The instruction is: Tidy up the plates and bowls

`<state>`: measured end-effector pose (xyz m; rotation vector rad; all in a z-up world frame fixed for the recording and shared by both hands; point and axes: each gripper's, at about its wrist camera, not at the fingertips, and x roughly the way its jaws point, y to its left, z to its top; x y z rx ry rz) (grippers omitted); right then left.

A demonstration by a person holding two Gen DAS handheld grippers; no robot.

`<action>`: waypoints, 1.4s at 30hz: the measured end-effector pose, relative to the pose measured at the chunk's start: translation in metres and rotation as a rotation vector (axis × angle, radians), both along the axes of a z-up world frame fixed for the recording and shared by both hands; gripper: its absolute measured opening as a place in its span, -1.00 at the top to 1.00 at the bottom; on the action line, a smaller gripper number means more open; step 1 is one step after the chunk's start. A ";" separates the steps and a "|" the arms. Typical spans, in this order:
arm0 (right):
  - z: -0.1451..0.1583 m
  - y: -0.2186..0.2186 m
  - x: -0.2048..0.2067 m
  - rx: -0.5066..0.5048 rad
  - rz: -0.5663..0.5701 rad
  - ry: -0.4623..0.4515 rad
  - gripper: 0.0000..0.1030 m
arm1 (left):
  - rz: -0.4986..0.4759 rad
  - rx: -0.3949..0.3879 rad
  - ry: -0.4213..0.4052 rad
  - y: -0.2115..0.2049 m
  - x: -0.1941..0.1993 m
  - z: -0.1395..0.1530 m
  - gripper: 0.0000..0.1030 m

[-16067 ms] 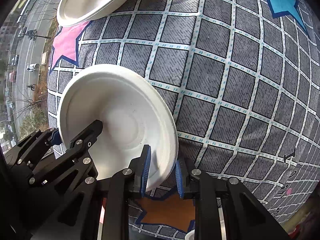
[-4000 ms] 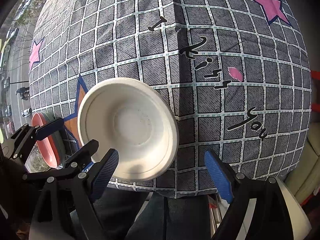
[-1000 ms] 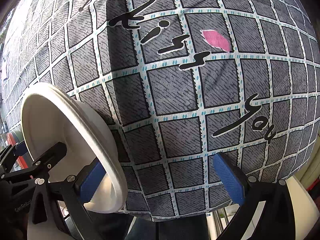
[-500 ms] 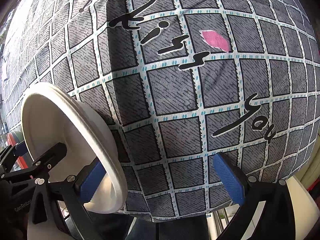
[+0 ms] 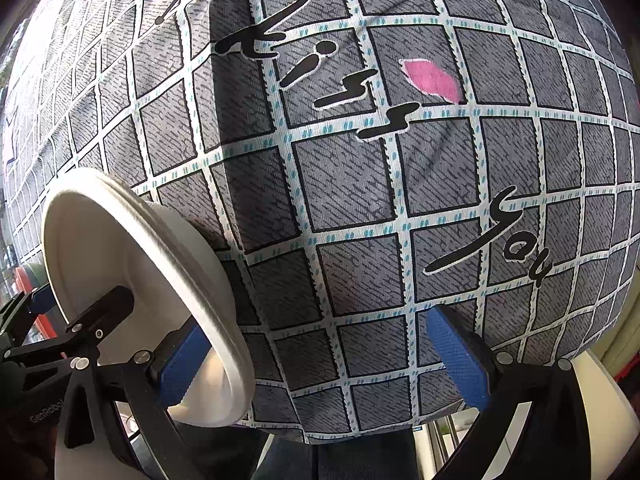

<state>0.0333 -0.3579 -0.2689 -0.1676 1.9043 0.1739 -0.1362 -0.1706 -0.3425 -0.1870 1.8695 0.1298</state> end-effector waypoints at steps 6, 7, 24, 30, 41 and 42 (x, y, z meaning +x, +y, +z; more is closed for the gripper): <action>0.000 0.000 -0.001 0.005 0.000 -0.010 -1.00 | -0.005 0.007 -0.005 -0.007 0.002 0.002 -0.73; 0.001 -0.001 -0.002 0.005 0.001 -0.009 -1.00 | -0.007 0.006 -0.007 -0.011 0.003 0.004 -0.72; 0.023 0.020 -0.007 0.087 0.056 0.007 -0.01 | -0.151 -0.067 -0.043 -0.064 0.017 0.014 0.05; 0.026 0.042 -0.013 0.099 0.069 0.022 0.44 | -0.143 -0.103 -0.051 -0.069 0.004 0.017 0.28; 0.027 0.090 -0.029 0.085 0.152 0.041 0.44 | -0.119 -0.098 -0.055 -0.055 -0.022 0.026 0.28; 0.029 0.096 -0.032 0.082 0.161 0.041 0.44 | -0.117 -0.098 -0.056 -0.052 -0.025 0.028 0.28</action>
